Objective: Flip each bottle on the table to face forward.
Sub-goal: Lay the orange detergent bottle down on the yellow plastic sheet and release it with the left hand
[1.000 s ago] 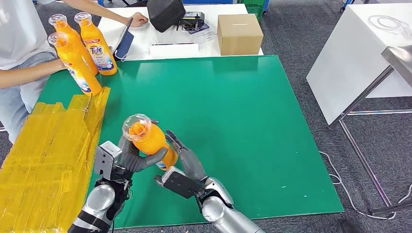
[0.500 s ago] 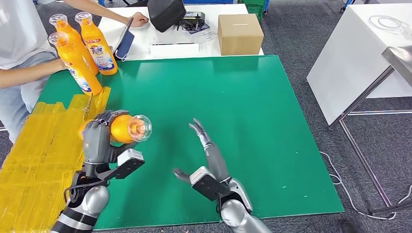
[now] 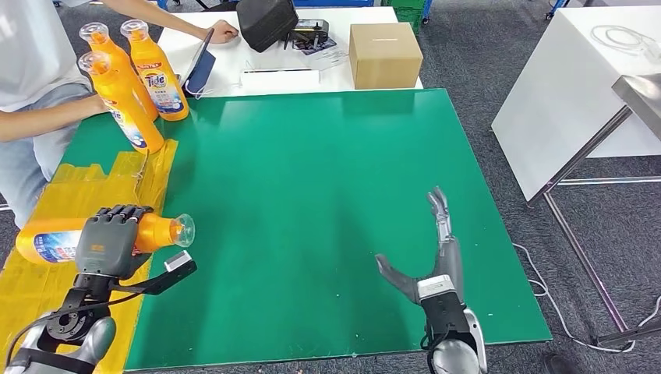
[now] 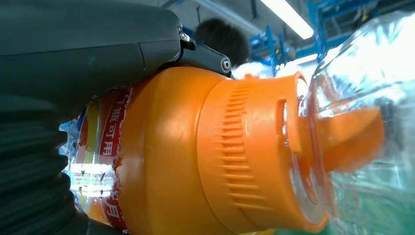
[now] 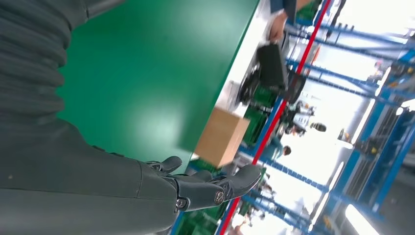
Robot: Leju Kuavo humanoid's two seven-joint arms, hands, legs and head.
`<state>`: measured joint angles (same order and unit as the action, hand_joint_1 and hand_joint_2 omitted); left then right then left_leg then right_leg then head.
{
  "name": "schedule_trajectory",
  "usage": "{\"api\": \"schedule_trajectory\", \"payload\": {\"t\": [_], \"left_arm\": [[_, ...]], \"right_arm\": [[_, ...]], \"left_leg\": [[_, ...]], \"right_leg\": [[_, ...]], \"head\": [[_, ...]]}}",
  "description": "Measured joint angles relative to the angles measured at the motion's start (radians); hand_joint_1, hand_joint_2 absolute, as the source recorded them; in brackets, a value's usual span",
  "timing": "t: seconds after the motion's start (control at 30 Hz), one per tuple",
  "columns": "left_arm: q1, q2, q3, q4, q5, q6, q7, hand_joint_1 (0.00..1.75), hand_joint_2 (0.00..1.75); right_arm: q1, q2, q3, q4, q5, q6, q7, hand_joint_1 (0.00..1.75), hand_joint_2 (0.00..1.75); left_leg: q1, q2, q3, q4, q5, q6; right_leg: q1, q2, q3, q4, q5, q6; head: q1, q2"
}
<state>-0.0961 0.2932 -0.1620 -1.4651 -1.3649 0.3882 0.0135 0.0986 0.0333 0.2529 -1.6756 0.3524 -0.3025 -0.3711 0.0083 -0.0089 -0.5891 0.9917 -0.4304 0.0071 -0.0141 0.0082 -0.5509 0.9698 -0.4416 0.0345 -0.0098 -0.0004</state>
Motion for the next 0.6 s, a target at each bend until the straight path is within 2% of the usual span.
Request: {"api": "schedule_trajectory", "payload": {"t": [0.2, 0.53, 0.57, 0.6], "left_arm": [[0.014, 0.016, 0.003, 0.013, 0.01, -0.006, -0.002, 1.75, 1.75], [0.019, 0.014, -0.004, 0.062, 0.085, -0.06, -0.024, 1.75, 1.75], [0.018, 0.013, -0.006, 0.069, 0.087, -0.062, -0.027, 1.64, 1.75], [0.017, 0.011, -0.009, 0.077, 0.087, -0.063, -0.028, 1.22, 1.75]], "right_arm": [[0.012, -0.002, -0.044, -0.021, 0.0, 0.003, 0.0, 0.0, 1.75], [0.009, -0.001, -0.068, -0.019, 0.018, 0.01, 0.011, 0.0, 1.75], [0.008, -0.001, -0.068, -0.018, 0.02, 0.012, 0.012, 0.0, 1.75], [0.006, -0.001, -0.068, -0.016, 0.022, 0.014, 0.014, 0.0, 1.75]], "left_leg": [[0.0, 0.0, 0.0, 0.0, 0.0, 0.0], [0.0, 0.0, 0.0, 0.0, 0.0, 0.0], [0.0, 0.0, 0.0, 0.0, 0.0, 0.0], [0.0, 0.0, 0.0, 0.0, 0.0, 0.0]], "right_leg": [[0.0, 0.0, 0.0, 0.0, 0.0, 0.0], [0.0, 0.0, 0.0, 0.0, 0.0, 0.0], [0.0, 0.0, 0.0, 0.0, 0.0, 0.0], [0.0, 0.0, 0.0, 0.0, 0.0, 0.0]], "head": [[0.0, 0.0], [0.0, 0.0], [0.0, 0.0], [0.0, 0.0]]}}
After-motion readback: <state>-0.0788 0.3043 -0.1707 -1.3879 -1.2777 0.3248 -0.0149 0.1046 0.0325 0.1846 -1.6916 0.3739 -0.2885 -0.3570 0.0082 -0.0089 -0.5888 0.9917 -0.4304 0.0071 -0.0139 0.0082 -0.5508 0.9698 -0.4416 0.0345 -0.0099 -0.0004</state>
